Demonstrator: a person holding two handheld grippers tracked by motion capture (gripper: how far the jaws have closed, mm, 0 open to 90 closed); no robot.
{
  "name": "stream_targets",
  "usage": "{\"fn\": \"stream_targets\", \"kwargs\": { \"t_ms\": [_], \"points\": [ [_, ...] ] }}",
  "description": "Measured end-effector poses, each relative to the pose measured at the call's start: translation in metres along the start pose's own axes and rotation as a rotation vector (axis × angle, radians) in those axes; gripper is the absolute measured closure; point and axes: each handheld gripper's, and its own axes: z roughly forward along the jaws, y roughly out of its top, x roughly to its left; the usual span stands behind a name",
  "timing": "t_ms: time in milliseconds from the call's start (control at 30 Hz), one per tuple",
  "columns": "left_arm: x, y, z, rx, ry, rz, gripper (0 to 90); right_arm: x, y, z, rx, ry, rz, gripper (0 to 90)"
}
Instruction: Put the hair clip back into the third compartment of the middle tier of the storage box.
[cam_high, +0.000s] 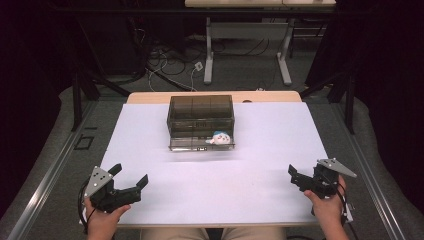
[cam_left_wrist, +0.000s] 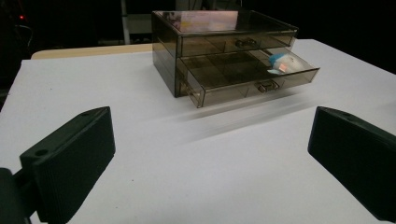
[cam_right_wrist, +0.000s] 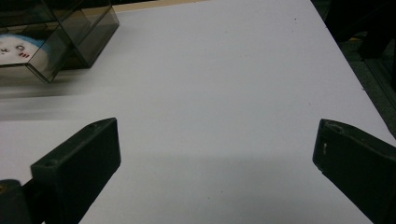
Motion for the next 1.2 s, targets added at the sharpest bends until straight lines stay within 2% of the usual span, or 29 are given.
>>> {"fn": "stream_targets", "kwargs": {
  "t_ms": [333, 567, 733, 867, 933, 1067, 1200],
  "points": [
    [-0.0003, 0.0001, -0.0003, 0.000, -0.001, 0.002, 0.7, -0.0025, -0.0043, 0.0040, 0.033, -0.010, 0.009, 1.2],
    [-0.0001, 0.0002, 0.0001, 0.003, -0.001, 0.004, 0.7, -0.0061, -0.0054, 0.0060, 0.035, -0.015, 0.027, 1.2],
    [-0.0001, 0.0003, 0.0000, 0.003, -0.001, 0.004, 0.7, -0.0084, -0.0064, 0.0082, 0.045, -0.021, 0.023, 1.3],
    [-0.0002, 0.0003, -0.0002, 0.001, -0.001, 0.004, 0.7, -0.0085, -0.0064, 0.0083, 0.046, -0.022, 0.020, 1.2],
    [-0.0002, 0.0002, -0.0002, 0.002, -0.001, 0.004, 0.7, -0.0076, -0.0062, 0.0081, 0.046, -0.021, 0.034, 1.2],
    [-0.0002, 0.0002, 0.0002, 0.003, -0.002, 0.004, 0.7, -0.0085, -0.0065, 0.0086, 0.049, -0.027, 0.022, 1.3],
    [-0.0004, -0.0001, 0.0007, 0.006, -0.003, 0.002, 0.7, -0.0069, -0.0076, 0.0092, 0.053, -0.022, 0.037, 1.4]
  ]
}}
